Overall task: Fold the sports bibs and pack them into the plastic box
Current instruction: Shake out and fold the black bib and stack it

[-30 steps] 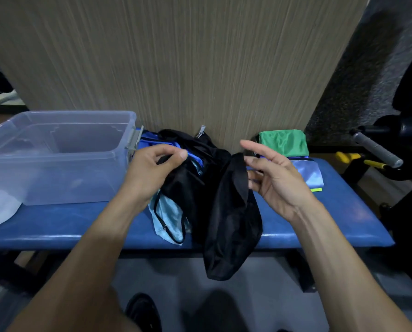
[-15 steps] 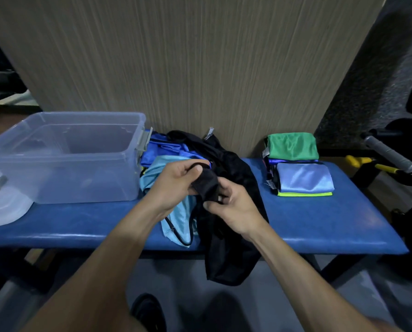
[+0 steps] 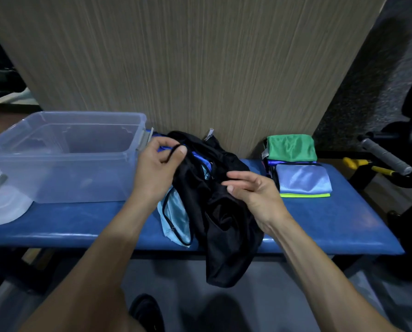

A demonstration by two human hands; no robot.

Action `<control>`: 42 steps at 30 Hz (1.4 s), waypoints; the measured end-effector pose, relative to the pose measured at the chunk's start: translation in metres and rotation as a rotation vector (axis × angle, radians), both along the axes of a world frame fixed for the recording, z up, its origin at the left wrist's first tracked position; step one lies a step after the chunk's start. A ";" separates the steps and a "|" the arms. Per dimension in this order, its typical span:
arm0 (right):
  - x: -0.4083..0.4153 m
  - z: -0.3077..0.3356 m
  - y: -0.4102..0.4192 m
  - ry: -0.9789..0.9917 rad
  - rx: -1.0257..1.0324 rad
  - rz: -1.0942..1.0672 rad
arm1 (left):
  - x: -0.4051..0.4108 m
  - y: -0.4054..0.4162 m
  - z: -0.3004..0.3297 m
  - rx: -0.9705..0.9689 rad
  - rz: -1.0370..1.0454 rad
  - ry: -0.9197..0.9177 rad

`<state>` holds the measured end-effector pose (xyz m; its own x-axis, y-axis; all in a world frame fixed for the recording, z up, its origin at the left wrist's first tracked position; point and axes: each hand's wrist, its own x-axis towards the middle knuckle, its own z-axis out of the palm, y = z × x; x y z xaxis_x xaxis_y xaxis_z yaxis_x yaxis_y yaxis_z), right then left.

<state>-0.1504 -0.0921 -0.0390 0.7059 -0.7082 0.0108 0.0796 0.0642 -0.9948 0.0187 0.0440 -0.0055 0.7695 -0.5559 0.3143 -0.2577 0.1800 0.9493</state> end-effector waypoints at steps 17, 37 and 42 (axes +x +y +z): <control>-0.008 0.043 0.008 -0.215 -0.047 -0.084 | -0.037 -0.005 0.010 0.040 -0.289 -0.056; -0.005 0.112 -0.011 0.363 -0.829 -0.195 | -0.007 -0.006 0.069 0.329 0.107 -0.631; -0.003 0.181 0.002 0.002 -0.420 -0.176 | -0.013 -0.011 0.151 0.042 -0.119 -0.234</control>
